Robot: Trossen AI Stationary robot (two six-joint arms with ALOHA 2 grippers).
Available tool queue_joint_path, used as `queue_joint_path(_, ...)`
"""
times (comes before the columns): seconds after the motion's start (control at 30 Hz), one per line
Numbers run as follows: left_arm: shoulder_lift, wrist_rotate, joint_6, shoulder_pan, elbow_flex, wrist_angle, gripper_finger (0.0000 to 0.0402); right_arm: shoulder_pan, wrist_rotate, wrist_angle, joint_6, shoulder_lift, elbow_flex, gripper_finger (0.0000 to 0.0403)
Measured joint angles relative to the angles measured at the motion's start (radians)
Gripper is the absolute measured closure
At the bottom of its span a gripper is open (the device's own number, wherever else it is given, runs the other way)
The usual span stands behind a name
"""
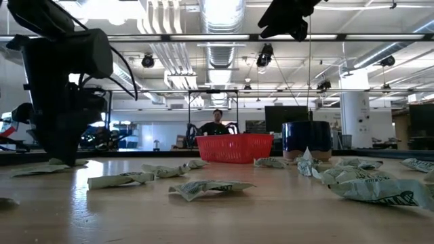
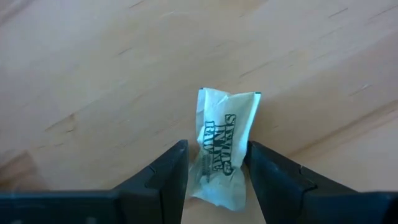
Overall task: Pick and place Stevia / Truvia into bins
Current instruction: Put the stevia packet into the red basket
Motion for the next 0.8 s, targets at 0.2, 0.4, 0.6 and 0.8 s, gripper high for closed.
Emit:
queue_joint_path(0.2,-0.003,0.016,0.007,0.0,-0.01,0.032,0.0278,0.014,0.0,0.001,0.001,0.0,0.0,0.0269)
queue_joint_path(0.4,-0.01,0.027,0.021,0.0,-0.01,0.05,0.0347,0.017,0.0,0.001,0.001,0.0,0.0,0.0277)
queue_joint_path(0.6,-0.032,0.034,0.059,0.0,0.004,0.058,0.0396,0.022,0.0,0.001,0.001,0.0,0.0,0.0284)
queue_joint_path(0.8,-0.07,0.045,0.211,0.0,0.048,0.172,0.0395,0.037,-0.009,0.001,-0.006,0.0,0.0,0.0284)
